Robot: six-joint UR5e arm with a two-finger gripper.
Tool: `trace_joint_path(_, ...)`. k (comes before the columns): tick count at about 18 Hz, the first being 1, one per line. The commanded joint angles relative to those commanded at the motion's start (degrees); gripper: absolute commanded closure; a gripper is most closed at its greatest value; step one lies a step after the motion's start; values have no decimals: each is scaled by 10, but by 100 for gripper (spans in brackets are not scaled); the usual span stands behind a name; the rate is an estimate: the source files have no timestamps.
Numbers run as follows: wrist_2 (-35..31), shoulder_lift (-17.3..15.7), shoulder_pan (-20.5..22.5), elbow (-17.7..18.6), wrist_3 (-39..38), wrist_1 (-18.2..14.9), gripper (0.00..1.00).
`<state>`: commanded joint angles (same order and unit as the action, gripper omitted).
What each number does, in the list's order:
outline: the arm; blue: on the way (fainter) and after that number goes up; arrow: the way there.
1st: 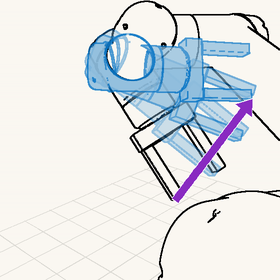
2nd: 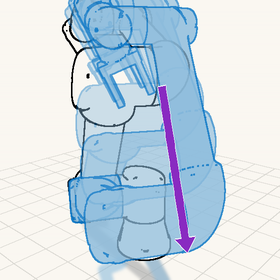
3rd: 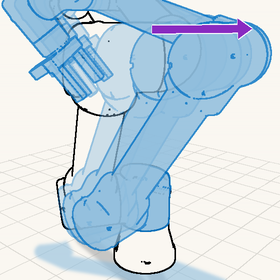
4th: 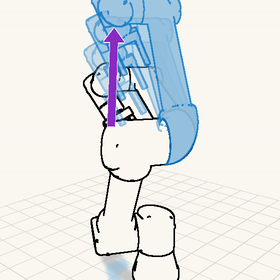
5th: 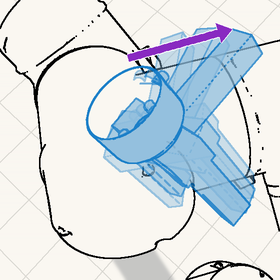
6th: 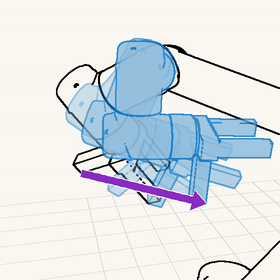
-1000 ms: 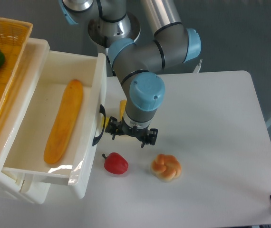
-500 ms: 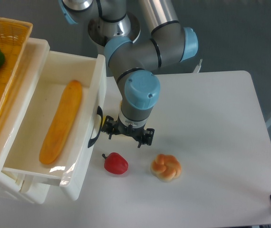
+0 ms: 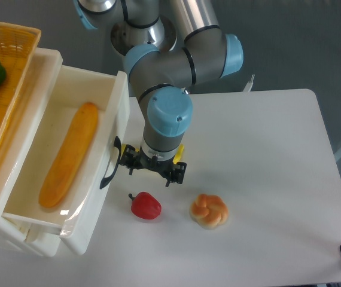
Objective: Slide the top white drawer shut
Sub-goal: 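Push the drawer front with the gripper into the white cabinet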
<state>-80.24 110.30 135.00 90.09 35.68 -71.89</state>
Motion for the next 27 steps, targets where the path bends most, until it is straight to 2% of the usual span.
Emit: trace_joint_path(27,11,-18,-45,8,0,-13,0)
